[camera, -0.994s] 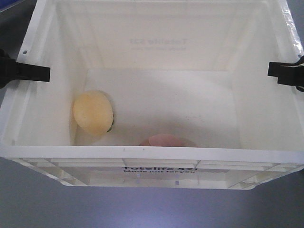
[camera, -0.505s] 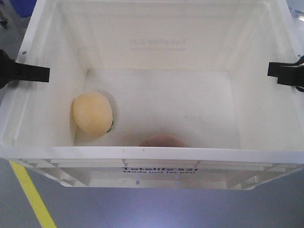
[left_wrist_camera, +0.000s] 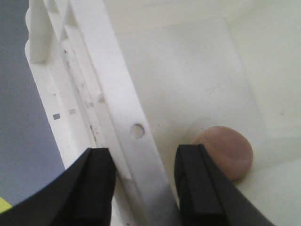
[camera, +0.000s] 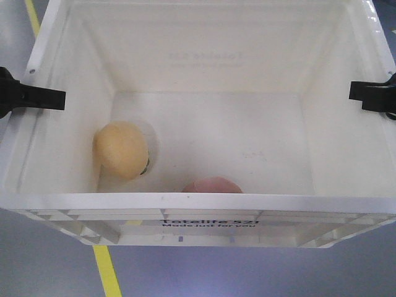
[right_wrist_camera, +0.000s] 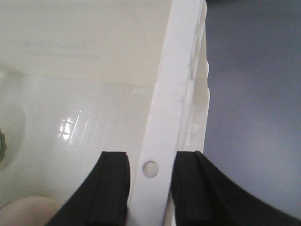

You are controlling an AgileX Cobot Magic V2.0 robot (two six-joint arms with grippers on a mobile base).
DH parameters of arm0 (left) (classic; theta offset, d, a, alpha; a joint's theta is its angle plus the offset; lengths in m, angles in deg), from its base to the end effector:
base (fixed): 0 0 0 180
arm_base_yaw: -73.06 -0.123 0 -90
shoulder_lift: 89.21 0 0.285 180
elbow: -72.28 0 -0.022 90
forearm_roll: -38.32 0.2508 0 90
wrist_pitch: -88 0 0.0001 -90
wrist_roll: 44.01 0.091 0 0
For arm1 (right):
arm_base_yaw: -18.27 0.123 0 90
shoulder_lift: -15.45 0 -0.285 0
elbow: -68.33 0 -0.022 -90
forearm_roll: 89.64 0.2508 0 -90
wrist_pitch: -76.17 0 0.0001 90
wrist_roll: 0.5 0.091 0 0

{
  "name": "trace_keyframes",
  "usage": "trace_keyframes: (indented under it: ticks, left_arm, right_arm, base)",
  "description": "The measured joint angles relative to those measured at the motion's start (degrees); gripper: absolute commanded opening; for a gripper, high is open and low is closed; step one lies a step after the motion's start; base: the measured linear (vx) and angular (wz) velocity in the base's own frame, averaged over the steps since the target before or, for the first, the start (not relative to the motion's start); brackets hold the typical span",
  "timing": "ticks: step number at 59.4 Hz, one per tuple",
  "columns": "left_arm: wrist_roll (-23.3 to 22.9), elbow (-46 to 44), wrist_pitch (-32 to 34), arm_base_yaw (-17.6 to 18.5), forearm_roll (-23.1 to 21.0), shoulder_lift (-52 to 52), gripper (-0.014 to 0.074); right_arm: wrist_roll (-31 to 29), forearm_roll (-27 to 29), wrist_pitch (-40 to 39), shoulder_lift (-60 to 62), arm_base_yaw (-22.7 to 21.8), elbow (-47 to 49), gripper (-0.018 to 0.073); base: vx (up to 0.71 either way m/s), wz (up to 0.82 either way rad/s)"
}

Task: Place moving items into box and shelve
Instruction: 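Keep holding the tote while the base drives across the floor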

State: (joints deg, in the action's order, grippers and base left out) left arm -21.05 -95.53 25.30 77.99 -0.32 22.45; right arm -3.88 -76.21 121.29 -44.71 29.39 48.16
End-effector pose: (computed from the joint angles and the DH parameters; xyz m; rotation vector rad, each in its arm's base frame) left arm 0.1850 -0.0667 0.3954 0.4311 2.2886 -0.7170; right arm 0.1693 0.0486 0.3829 -0.1890 2.1795 0.3514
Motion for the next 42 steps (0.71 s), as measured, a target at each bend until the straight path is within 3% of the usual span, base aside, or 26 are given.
trace_keyframes:
  ticks: [42]
  left_arm:
    - [0.0, 0.0, -0.1, 0.0, 0.1, 0.0, -0.0006]
  right_arm:
    - [0.0, 0.0, 0.0, 0.0, 0.0, 0.0, -0.0006]
  base:
    - [0.22, 0.53]
